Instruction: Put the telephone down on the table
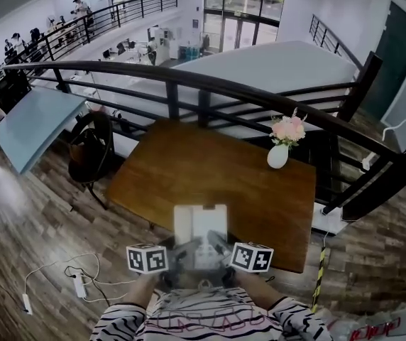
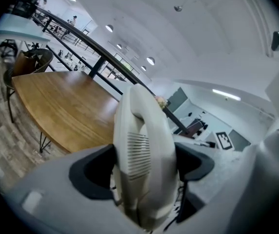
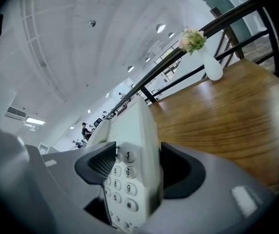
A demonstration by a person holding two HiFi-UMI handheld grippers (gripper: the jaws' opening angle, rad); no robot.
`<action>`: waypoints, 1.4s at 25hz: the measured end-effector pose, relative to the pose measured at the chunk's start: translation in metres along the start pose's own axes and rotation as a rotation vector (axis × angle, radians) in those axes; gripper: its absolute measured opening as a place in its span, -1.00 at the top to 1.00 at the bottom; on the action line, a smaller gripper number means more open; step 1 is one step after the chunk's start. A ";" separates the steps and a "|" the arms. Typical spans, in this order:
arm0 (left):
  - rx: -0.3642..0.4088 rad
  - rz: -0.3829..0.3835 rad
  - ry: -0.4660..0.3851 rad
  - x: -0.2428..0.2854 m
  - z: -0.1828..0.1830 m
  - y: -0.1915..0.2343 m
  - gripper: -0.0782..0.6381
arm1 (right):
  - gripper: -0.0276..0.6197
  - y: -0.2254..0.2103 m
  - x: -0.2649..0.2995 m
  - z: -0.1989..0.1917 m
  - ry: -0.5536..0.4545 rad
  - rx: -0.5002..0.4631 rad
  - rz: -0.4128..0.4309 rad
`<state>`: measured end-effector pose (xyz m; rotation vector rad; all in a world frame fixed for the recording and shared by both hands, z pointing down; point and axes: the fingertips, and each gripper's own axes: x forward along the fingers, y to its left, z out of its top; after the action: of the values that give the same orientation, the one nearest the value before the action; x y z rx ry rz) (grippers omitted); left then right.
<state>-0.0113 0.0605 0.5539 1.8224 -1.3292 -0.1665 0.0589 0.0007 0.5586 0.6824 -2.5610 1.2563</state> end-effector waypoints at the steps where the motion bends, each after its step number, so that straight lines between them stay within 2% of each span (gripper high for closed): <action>1: -0.001 0.005 -0.006 0.007 0.004 0.002 -0.29 | 0.04 -0.005 0.004 0.006 0.005 -0.005 0.005; 7: -0.017 0.024 -0.004 0.037 0.023 0.012 -0.29 | 0.04 -0.025 0.023 0.034 0.029 -0.007 0.012; 13: -0.001 0.000 0.020 0.061 0.058 0.037 -0.29 | 0.04 -0.036 0.056 0.059 0.004 0.029 -0.010; 19: 0.020 -0.051 0.101 0.089 0.103 0.074 -0.29 | 0.04 -0.045 0.102 0.093 -0.059 0.050 -0.076; 26: 0.059 -0.118 0.196 0.122 0.167 0.116 -0.29 | 0.04 -0.055 0.161 0.133 -0.145 0.126 -0.139; 31: 0.079 -0.118 0.271 0.147 0.202 0.150 -0.29 | 0.04 -0.066 0.198 0.158 -0.176 0.174 -0.181; 35: 0.077 -0.151 0.296 0.169 0.227 0.163 -0.29 | 0.04 -0.079 0.226 0.176 -0.197 0.192 -0.198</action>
<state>-0.1815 -0.2167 0.5840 1.9265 -1.0042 0.0741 -0.0963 -0.2506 0.5899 1.1205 -2.4631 1.4430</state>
